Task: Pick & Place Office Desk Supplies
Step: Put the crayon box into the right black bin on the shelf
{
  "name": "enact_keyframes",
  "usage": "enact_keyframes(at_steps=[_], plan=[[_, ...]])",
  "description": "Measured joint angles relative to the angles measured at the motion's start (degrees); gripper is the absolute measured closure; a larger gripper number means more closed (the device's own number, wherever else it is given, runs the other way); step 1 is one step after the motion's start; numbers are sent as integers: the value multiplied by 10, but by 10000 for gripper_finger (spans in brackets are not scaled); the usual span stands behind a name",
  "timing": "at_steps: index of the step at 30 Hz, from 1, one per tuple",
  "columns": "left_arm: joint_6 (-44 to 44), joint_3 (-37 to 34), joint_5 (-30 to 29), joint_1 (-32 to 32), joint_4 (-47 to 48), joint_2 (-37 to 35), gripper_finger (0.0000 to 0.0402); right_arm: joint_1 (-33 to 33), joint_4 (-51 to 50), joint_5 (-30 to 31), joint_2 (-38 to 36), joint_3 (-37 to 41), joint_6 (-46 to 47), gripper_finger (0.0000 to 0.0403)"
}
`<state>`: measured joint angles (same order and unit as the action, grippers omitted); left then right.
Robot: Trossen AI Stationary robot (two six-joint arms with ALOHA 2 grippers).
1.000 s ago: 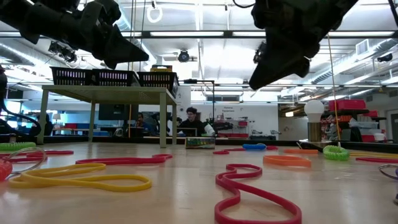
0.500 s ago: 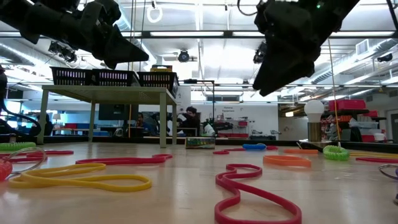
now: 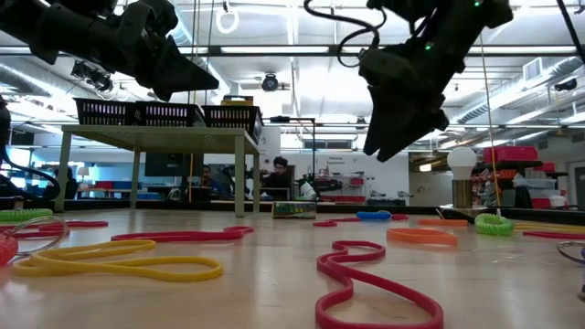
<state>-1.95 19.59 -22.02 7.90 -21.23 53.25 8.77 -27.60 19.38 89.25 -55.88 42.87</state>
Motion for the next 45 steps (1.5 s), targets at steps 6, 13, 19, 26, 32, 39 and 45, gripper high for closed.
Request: enact_keyframes(at_steps=[6,13,19,26,32,39,45], plan=[[0,0,0,0,0,0,389,-40,20,0,0,4,16,299],[0,0,0,0,0,0,389,-107,219,-37,4,106,67,360],[0,0,0,0,-2,0,389,-139,353,-3,40,127,94,309],[0,0,0,0,-11,0,389,-172,382,22,127,86,122,223],[0,0,0,0,-10,0,389,-193,384,39,194,30,128,198],[0,0,0,0,-9,0,389,-199,384,38,241,-11,123,228],[0,0,0,0,-10,0,389,-202,389,31,250,-16,100,291]])
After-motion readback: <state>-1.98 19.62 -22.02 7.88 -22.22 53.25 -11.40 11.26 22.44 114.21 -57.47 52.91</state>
